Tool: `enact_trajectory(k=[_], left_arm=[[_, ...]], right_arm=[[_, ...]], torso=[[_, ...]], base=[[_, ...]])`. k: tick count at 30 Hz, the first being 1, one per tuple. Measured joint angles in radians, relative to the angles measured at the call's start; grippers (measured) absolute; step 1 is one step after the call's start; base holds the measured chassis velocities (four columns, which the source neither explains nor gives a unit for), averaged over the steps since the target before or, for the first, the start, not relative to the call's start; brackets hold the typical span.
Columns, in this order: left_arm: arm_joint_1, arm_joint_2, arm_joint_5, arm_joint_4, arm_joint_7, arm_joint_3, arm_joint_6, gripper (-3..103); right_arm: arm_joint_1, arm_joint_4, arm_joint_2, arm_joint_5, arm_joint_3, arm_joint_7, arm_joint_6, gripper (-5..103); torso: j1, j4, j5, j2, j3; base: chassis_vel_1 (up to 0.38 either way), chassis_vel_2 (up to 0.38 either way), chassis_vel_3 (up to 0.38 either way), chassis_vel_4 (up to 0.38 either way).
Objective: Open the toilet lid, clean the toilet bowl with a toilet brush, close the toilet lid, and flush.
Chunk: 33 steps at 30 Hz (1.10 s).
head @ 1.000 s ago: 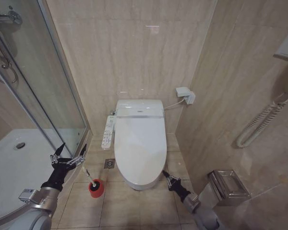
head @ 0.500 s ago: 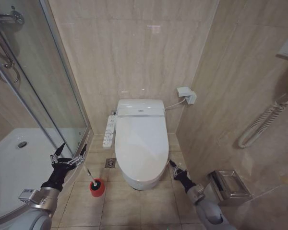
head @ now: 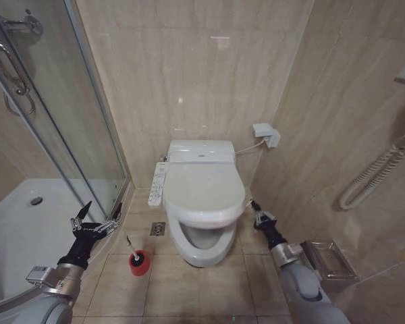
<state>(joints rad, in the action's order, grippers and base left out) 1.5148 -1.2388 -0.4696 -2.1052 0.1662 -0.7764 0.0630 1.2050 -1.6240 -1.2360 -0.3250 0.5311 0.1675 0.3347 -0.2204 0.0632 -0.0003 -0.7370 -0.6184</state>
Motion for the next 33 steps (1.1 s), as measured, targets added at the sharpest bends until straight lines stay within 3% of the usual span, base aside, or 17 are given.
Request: enact_trajectory(k=[10, 20, 26, 33], left_arm=[[0.000, 0.000, 0.000, 0.000, 0.000, 0.000, 0.000, 100], [0.000, 0.000, 0.000, 0.000, 0.000, 0.000, 0.000, 100], [0.000, 0.000, 0.000, 0.000, 0.000, 0.000, 0.000, 100], [0.000, 0.000, 0.000, 0.000, 0.000, 0.000, 0.000, 100]], right_arm=[[-0.038, -0.083, 0.011, -0.038, 0.033, -0.091, -0.069, 0], [-0.131, -0.066, -0.003, -0.059, 0.032, -0.119, -0.112, 0], [-0.217, -0.026, 0.004, -0.082, -0.005, -0.120, -0.137, 0], [-0.364, 0.064, 0.001, -0.103, -0.070, -0.201, -0.147, 0]], torso=[[0.000, -0.0001, 0.0000, 0.000, 0.000], [0.000, 0.0005, -0.0001, 0.000, 0.000], [0.000, 0.0018, 0.0000, 0.000, 0.000], [0.000, 0.0004, 0.0000, 0.000, 0.000]], base=[[0.000, 0.000, 0.000, 0.000], [0.000, 0.000, 0.000, 0.000], [0.000, 0.000, 0.000, 0.000], [0.000, 0.000, 0.000, 0.000]])
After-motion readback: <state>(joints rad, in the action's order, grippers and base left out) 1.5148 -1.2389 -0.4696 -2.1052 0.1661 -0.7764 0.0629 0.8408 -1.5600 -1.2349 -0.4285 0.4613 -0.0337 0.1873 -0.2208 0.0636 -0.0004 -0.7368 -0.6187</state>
